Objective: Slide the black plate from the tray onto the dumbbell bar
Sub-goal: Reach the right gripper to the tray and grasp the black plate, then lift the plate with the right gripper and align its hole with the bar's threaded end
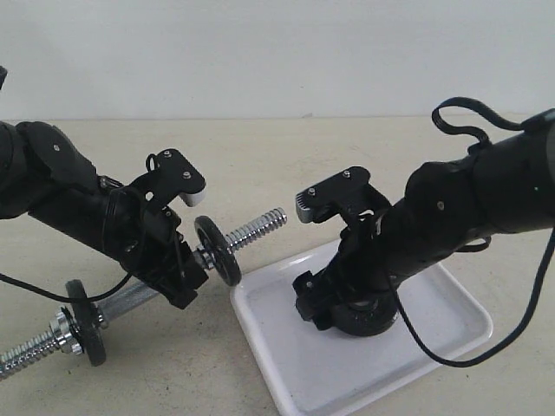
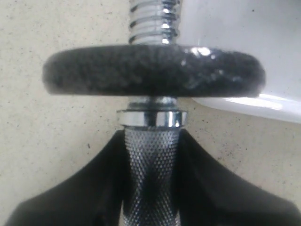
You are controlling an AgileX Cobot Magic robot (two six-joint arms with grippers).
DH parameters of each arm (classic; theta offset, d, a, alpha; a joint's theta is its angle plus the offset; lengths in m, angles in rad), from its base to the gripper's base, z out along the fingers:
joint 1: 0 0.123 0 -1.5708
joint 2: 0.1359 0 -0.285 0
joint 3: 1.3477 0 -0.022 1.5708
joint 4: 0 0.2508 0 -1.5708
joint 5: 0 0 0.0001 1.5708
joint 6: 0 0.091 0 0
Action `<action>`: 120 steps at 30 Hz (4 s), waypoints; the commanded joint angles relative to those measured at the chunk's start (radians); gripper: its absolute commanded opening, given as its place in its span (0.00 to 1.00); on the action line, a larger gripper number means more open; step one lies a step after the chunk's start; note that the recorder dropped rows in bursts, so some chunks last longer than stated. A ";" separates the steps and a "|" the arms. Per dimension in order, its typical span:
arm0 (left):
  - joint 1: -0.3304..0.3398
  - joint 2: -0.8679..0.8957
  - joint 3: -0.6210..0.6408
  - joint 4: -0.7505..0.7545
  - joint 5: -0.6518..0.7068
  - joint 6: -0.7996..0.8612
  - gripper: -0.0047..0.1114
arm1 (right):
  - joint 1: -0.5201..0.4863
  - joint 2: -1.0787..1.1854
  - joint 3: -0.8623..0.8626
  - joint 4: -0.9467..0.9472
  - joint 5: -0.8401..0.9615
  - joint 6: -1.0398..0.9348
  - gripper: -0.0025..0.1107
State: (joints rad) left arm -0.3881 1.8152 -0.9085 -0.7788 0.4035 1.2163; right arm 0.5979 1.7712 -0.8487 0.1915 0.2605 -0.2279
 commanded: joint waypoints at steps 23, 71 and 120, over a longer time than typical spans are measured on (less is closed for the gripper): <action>-0.005 -0.043 -0.017 -0.031 -0.008 -0.005 0.12 | -0.009 0.114 -0.170 -0.268 0.282 0.296 0.94; -0.005 -0.043 -0.017 0.021 0.043 0.023 0.08 | -0.114 0.186 -0.233 0.297 0.374 -0.201 0.02; -0.005 -0.135 -0.017 -0.003 0.222 0.089 0.08 | -0.449 0.197 -0.233 1.305 0.961 -1.012 0.02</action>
State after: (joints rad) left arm -0.3881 1.7177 -0.9062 -0.7078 0.6264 1.3022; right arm 0.1510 1.9820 -1.0765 1.4429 1.1545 -1.2272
